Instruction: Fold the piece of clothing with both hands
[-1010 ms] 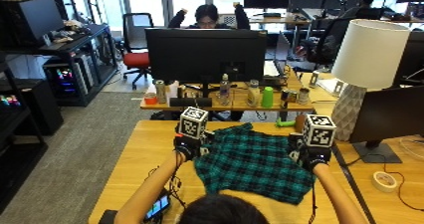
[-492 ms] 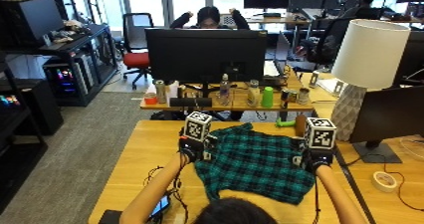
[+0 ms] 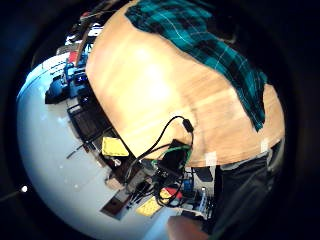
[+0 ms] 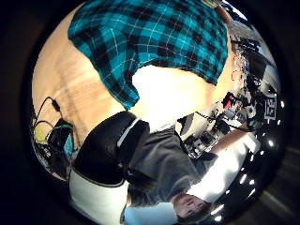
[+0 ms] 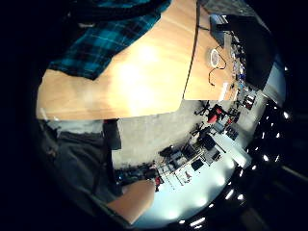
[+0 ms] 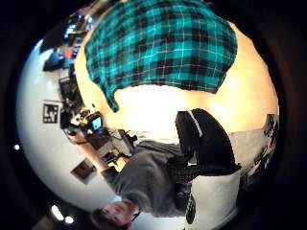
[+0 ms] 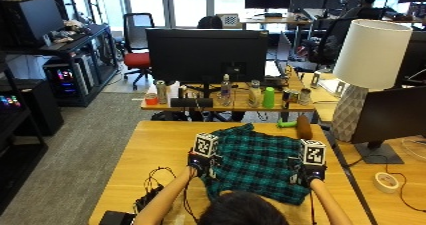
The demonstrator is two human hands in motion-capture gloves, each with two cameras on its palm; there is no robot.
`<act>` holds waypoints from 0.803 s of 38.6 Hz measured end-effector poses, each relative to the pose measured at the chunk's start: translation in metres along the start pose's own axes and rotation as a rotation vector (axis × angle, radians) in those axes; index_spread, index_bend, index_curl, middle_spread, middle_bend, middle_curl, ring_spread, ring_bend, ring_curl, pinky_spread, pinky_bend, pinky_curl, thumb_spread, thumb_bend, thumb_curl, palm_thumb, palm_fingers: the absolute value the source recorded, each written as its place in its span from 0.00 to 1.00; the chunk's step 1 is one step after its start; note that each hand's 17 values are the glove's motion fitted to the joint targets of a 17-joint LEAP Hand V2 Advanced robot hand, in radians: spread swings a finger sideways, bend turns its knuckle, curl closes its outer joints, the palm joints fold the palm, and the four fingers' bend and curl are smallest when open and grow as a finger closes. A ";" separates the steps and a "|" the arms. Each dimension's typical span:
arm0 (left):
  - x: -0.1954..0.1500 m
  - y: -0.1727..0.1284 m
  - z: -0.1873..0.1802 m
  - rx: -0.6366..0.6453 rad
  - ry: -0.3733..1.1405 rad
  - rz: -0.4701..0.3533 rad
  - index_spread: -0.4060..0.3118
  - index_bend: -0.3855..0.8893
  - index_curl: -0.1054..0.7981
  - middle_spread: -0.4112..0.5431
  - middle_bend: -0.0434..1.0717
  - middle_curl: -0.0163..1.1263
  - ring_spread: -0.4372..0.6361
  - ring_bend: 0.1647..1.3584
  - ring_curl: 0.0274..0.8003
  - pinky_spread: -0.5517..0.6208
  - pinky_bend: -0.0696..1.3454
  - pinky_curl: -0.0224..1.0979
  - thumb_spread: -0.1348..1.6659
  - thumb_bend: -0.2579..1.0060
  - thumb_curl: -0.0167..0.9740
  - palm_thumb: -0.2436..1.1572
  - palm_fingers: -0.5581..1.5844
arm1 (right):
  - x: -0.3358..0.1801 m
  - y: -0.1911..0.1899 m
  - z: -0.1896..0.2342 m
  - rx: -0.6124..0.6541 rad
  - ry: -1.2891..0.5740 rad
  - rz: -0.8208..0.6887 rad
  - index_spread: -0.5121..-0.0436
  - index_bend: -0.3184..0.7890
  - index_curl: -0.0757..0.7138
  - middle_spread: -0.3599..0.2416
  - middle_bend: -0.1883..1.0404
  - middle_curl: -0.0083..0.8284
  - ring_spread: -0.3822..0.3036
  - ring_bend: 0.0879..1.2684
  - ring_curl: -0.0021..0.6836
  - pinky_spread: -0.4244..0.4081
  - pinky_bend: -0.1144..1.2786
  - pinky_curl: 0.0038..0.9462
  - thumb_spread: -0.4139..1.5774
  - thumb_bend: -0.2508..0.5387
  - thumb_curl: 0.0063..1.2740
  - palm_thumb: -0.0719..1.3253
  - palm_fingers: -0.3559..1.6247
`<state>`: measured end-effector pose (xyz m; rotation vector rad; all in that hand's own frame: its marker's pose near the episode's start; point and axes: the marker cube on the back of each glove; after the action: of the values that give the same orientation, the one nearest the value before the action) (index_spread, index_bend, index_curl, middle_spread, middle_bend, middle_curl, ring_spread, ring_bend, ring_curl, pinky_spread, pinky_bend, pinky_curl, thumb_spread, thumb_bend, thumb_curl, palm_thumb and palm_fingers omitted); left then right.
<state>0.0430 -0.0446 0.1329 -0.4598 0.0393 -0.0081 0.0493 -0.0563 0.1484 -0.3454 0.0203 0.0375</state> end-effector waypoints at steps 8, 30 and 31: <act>0.023 0.012 0.031 -0.113 -0.036 0.027 0.47 0.39 0.34 0.60 0.20 0.23 0.61 0.46 0.32 0.64 0.56 0.34 0.61 0.19 0.28 0.31 0.30 | 0.001 -0.036 0.045 -0.082 -0.021 -0.004 0.43 0.38 0.35 0.65 0.33 0.41 0.67 0.35 0.46 0.71 0.48 0.36 0.79 0.49 0.22 0.57 0.36; 0.030 -0.017 0.058 0.060 -0.154 0.023 0.46 0.42 0.34 0.52 0.19 0.25 0.50 0.48 0.33 0.35 0.68 0.36 0.66 0.24 0.33 0.50 0.46 | -0.004 -0.069 0.107 0.034 0.051 0.010 0.58 0.40 0.36 0.59 0.37 0.48 0.50 0.42 0.53 0.54 0.45 0.36 0.73 0.43 0.28 0.73 0.50; 0.031 -0.022 0.055 0.126 -0.178 0.029 0.44 0.43 0.34 0.50 0.19 0.25 0.47 0.47 0.33 0.33 0.68 0.35 0.67 0.25 0.34 0.52 0.48 | -0.004 -0.069 0.105 0.068 0.065 0.012 0.59 0.40 0.36 0.58 0.37 0.48 0.49 0.42 0.54 0.52 0.46 0.36 0.73 0.43 0.28 0.74 0.52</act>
<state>0.0764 -0.0402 0.1911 -0.3322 -0.1288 0.0588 0.0491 -0.0855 0.2708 -0.2789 0.0880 0.0371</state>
